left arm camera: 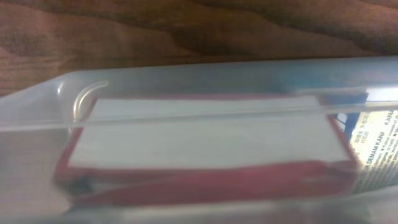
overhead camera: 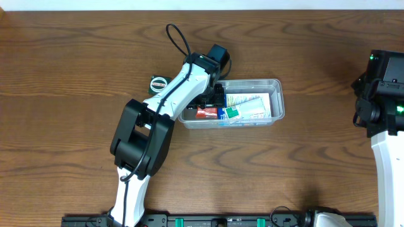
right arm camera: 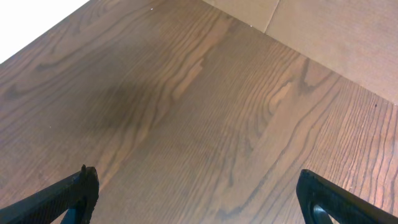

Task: Pack container
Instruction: 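Lower the Panadol box into the container's left end and release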

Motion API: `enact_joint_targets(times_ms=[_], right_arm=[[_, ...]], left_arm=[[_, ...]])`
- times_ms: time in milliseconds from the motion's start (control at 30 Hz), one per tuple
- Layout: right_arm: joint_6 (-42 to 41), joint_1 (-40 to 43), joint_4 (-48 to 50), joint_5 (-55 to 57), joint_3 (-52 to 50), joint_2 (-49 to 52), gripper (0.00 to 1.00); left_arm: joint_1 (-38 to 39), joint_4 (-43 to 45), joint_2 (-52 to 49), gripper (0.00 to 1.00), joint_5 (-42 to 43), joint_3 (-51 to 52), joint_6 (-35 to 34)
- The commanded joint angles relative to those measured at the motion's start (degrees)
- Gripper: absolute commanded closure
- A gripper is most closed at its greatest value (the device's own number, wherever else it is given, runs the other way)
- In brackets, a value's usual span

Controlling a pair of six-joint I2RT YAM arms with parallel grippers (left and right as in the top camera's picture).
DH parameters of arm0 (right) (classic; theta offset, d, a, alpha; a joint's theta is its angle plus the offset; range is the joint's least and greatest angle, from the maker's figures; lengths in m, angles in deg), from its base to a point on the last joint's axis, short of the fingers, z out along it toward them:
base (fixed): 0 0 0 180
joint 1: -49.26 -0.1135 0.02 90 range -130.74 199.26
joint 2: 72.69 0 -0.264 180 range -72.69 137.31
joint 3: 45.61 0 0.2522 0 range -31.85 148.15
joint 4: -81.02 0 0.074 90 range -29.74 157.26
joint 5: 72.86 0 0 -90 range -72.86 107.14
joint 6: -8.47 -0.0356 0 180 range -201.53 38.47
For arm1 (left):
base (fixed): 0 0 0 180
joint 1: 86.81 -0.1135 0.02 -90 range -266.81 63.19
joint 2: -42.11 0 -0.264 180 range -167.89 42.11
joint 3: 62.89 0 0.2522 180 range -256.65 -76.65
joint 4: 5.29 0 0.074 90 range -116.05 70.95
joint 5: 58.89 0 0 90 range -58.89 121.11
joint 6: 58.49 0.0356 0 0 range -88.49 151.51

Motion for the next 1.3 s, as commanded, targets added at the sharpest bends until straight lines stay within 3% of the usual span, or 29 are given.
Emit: enact_joint_targets(times_ms=[0, 1267], right_arm=[[0.8, 0.4, 0.0, 0.4, 0.1, 0.2, 0.01], [0.8, 0.4, 0.0, 0.4, 0.1, 0.2, 0.01]], left_arm=[[-0.2, 0.0, -0.3, 0.27, -0.8, 0.2, -0.1], [-0.3, -0.2, 2.5, 0.26, -0.3, -0.8, 0.3]])
